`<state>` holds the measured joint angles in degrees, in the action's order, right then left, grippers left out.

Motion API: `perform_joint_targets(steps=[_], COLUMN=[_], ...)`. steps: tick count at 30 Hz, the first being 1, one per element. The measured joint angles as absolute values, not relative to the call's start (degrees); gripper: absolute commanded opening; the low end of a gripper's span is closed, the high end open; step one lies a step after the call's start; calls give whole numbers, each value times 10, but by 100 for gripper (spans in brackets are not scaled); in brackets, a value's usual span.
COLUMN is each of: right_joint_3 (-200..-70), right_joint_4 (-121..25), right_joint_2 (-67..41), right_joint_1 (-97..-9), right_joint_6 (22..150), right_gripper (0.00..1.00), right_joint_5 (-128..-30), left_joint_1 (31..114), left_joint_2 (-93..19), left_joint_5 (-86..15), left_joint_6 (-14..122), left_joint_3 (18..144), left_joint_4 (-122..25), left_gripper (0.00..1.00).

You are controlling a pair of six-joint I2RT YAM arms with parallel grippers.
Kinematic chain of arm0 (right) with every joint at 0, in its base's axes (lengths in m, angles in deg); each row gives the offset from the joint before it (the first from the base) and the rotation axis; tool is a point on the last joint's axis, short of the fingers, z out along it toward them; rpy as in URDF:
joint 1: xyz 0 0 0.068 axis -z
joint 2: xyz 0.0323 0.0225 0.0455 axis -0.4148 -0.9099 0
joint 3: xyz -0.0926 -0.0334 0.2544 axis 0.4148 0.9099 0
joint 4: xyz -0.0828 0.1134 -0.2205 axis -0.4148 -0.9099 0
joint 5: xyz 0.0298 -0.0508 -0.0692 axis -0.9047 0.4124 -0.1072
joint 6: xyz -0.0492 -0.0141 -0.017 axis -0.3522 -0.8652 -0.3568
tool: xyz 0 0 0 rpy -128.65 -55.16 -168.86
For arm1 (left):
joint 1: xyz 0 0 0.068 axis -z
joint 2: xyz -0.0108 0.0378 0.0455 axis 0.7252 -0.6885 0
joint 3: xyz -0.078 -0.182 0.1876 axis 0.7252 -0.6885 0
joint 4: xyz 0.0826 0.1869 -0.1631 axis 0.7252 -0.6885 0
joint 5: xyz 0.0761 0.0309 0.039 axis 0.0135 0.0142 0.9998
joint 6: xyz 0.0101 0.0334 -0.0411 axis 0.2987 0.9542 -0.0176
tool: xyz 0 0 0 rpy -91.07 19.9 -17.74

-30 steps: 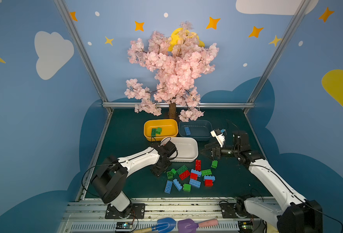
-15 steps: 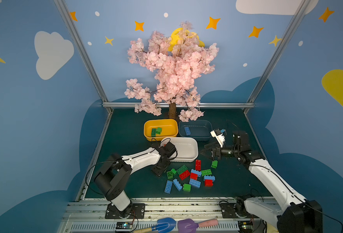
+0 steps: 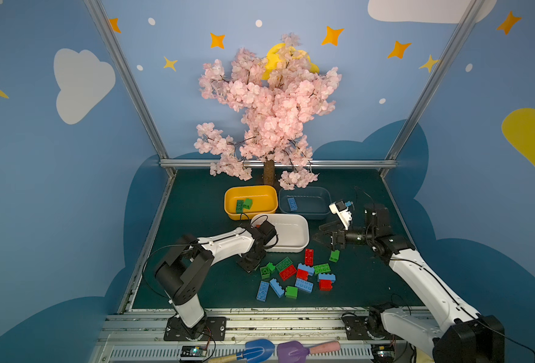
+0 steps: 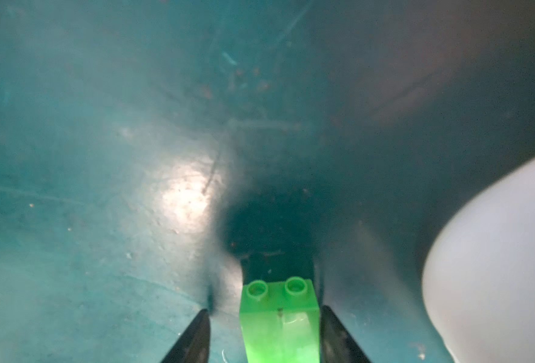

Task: Sort the legos into containers by color
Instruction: 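Carry the green brick with the left gripper and release it into the yellow tub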

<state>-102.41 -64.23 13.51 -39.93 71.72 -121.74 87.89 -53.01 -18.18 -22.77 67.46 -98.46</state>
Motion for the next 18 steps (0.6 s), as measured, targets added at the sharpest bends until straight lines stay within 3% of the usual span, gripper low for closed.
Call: perform_joint_targets(steps=[10, 18], right_joint_3=[-1024, -1024], right_joint_4=[-643, -644], right_joint_2=[139, 154], right_joint_1=[-398, -395], right_joint_6=[717, 719], right_gripper=[93, 93], right_joint_5=[-1217, -1211], left_joint_1=[882, 856], left_joint_2=[-531, -496], left_joint_5=[-182, -171], left_joint_6=[-215, -154], left_joint_3=[665, 656], left_joint_4=[-992, -1013], left_gripper=[28, 26])
